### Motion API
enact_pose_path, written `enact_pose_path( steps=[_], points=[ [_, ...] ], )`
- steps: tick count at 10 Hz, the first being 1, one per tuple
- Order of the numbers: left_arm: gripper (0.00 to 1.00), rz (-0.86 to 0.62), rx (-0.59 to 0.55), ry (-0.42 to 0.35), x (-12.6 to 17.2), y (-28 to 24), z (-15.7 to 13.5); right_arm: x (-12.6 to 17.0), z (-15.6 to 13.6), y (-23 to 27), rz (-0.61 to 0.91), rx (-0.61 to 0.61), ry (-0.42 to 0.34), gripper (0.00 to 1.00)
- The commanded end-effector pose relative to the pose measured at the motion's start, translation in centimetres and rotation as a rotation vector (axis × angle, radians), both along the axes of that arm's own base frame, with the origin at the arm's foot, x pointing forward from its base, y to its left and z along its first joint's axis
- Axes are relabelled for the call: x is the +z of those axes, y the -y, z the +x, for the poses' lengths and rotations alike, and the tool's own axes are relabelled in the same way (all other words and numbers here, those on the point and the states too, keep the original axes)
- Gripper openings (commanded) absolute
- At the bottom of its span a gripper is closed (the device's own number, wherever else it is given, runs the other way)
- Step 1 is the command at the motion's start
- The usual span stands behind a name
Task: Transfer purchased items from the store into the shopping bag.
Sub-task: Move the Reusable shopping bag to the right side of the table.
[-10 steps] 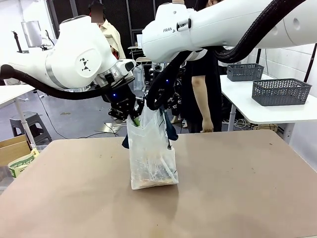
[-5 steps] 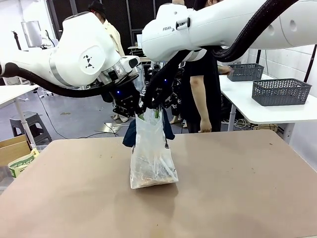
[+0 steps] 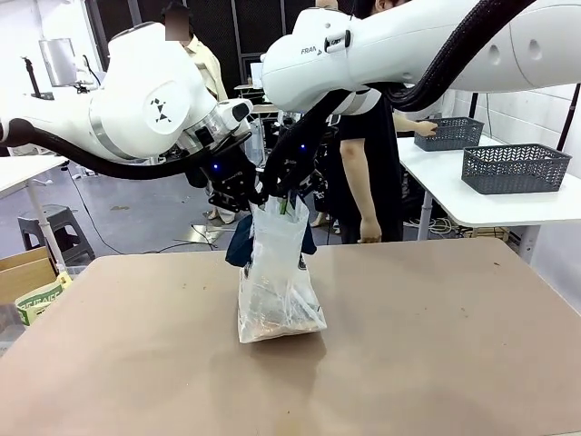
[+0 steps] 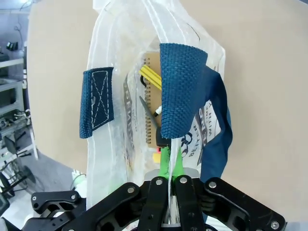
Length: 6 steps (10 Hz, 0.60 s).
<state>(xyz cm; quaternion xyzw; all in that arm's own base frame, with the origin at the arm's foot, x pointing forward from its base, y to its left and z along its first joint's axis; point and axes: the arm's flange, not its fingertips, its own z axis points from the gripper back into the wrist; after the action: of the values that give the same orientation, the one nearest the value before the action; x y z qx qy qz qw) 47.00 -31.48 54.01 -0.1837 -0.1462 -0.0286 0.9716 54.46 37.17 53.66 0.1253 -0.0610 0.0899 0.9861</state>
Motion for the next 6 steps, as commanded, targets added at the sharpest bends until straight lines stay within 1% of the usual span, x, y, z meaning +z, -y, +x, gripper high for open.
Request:
enact_pose_path(
  steps=[1, 3, 5, 6],
  points=[
    [0.00, -0.052, -0.038, 0.029, 0.1, -0.5, 0.0, 0.2, 0.2, 0.0, 0.040, 0.013, 0.007, 0.00],
    [0.00, -0.051, -0.040, 0.052, 0.1, -0.6, 0.0, 0.2, 0.1, 0.0, 0.029, 0.007, 0.006, 0.00],
    [0.00, -0.044, -0.025, 0.038, -0.6, -0.9, 0.2, 0.1, 0.0, -0.2, 0.008, -0.027, -0.004, 0.00],
    [0.00, 0.002, -0.026, 0.058, -0.9, -1.0, 0.3, 0.0, -0.2, -0.5, -0.036, -0.015, -0.001, 0.00]
  ],
)
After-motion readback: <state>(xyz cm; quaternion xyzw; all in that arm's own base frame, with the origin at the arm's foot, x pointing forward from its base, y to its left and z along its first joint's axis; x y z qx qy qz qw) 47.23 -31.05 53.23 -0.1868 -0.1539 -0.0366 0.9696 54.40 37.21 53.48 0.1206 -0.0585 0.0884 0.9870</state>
